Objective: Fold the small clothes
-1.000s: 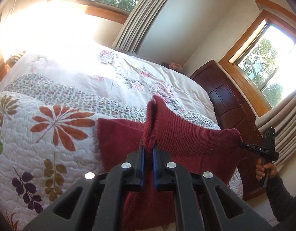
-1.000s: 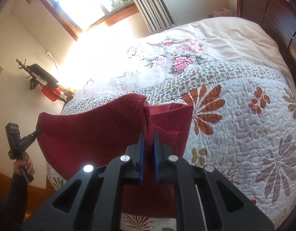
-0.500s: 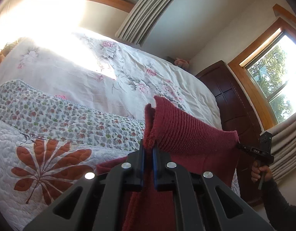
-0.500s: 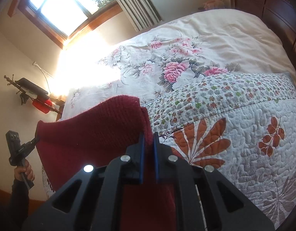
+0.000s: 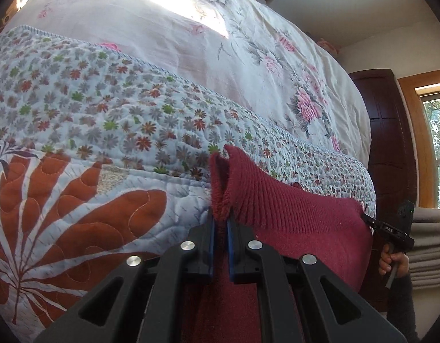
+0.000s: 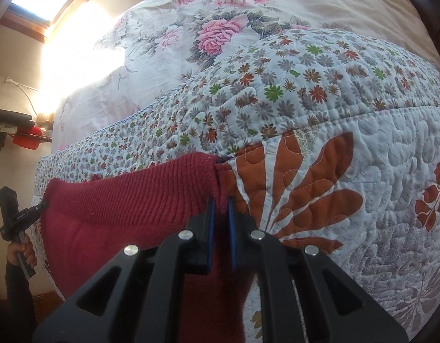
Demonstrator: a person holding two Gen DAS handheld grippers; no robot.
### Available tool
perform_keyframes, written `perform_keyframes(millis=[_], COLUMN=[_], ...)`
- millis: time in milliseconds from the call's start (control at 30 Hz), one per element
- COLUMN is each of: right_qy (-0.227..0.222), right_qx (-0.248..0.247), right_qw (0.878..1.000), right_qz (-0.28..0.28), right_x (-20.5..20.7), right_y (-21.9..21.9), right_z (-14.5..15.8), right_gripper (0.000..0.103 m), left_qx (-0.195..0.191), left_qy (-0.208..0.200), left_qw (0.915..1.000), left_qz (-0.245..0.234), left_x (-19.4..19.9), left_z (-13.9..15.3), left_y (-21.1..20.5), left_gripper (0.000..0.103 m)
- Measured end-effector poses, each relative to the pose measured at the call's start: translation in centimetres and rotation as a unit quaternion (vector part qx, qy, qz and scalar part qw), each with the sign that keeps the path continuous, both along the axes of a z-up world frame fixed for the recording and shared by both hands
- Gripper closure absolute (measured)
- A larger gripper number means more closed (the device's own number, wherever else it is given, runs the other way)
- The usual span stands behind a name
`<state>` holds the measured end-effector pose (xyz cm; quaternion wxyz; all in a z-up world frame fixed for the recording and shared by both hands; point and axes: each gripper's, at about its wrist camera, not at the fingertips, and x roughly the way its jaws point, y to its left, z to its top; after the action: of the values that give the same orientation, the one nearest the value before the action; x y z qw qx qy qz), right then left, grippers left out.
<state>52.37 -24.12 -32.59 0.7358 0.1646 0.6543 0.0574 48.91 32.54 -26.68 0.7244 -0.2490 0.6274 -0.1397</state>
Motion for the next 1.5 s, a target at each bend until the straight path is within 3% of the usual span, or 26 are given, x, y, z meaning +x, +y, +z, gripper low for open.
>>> perform_keyframes(millis=[100, 133, 167, 233, 267, 367, 433, 567, 633, 700, 767, 833, 933, 1033, 1067, 1100, 1133, 1167, 1267, 1367, 1500], right_qy=[-0.002, -0.006, -0.015, -0.051, -0.069, -0.109, -0.11, -0.102, -0.101, -0.089, -0.065, -0.026, 0.027, 0.045, 0.048, 0.052, 0.055, 0.05, 0.012, -0.005, 0.001], right_qx=[-0.006, -0.017, -0.032, -0.051, -0.052, -0.051, -0.042, -0.041, -0.023, -0.009, 0.003, 0.031, 0.087, 0.087, 0.083, 0.09, 0.094, 0.084, 0.053, 0.026, 0.014], right_qw=[1.0, 1.0, 0.999, 0.997, 0.996, 0.992, 0.992, 0.993, 0.994, 0.996, 0.998, 0.998, 0.994, 0.994, 0.994, 0.994, 0.994, 0.995, 0.998, 0.998, 0.999], right_qz=[0.004, 0.008, 0.008, 0.005, 0.009, 0.027, 0.039, 0.044, 0.022, -0.001, -0.02, -0.042, -0.062, -0.049, -0.044, -0.037, -0.031, -0.029, -0.037, -0.057, -0.046], right_x=[-0.1, -0.2, -0.2, -0.9, -1.1, -2.1, -2.5, -3.0, -2.8, -2.2, -1.2, -0.1, 0.8, 1.4, 1.4, 1.5, 1.5, 1.4, 1.2, 1.0, 0.6], right_y=[-0.1, 0.0, 0.0, 0.2, 0.6, 2.5, 4.0, 5.5, 4.2, 2.3, 0.3, -1.5, -2.7, -2.1, -1.8, -1.5, -1.2, -1.0, -1.1, -1.5, -0.6], right_z=[0.2, 0.4, 1.0, 2.8, 3.7, 5.3, 4.8, 3.1, 3.4, 3.5, 2.7, 1.3, -0.8, -1.3, -1.3, -1.3, -1.1, -0.8, 0.6, 0.2, -1.1], right_gripper=[0.092, 0.087, 0.077, 0.074, 0.074, 0.074, 0.074, 0.075, 0.075, 0.067, 0.05, 0.049, 0.044, 0.045, 0.055, 0.066, 0.09, 0.095, 0.096, 0.097, 0.091], left_qx=[0.002, 0.008, 0.03, 0.08, 0.084, 0.04, 0.022, 0.045, 0.025, 0.012, 0.008, 0.003, -0.019, -0.017, -0.012, -0.016, -0.02, -0.013, 0.008, 0.037, 0.053], left_qy=[-0.003, -0.007, -0.02, -0.065, -0.091, -0.149, -0.155, -0.125, -0.134, -0.124, -0.071, -0.018, 0.029, 0.037, 0.035, 0.038, 0.035, 0.026, -0.035, -0.108, -0.033], left_qw=[1.0, 0.9999, 0.9993, 0.9945, 0.992, 0.9881, 0.9868, 0.9884, 0.9895, 0.9921, 0.9974, 0.9998, 0.9994, 0.999, 0.999, 0.9988, 0.9988, 0.9991, 0.9989, 0.9933, 0.9977], left_qz=[-0.003, -0.001, 0.005, 0.017, 0.022, 0.004, -0.04, -0.074, -0.049, -0.015, -0.002, 0.002, -0.004, -0.021, -0.023, -0.026, -0.028, -0.032, -0.031, -0.019, -0.028], left_x=[-0.1, -0.1, -0.3, -0.7, -1.1, -2.3, -2.7, -2.6, -2.8, -2.5, -1.3, -0.2, 0.8, 1.2, 1.3, 1.4, 1.4, 1.3, 1.0, 0.9, 1.0], left_z=[0.5, 1.0, 1.8, 4.4, 5.7, 8.4, 8.3, 6.0, 6.4, 6.5, 5.1, 3.0, 0.4, -0.6, -0.7, -0.8, -0.8, -0.5, 1.6, 3.4, -0.3], left_y=[-0.1, 0.1, 0.2, 0.6, 0.6, -1.0, -3.5, -5.8, -4.3, -2.1, -0.5, 0.4, 0.6, 0.1, -0.1, -0.3, -0.4, -0.6, -1.5, -1.9, -2.4], left_gripper=[0.094, 0.09, 0.086, 0.077, 0.075, 0.069, 0.065, 0.068, 0.067, 0.063, 0.054, 0.052, 0.052, 0.058, 0.067, 0.095, 0.094, 0.094, 0.095, 0.096, 0.094])
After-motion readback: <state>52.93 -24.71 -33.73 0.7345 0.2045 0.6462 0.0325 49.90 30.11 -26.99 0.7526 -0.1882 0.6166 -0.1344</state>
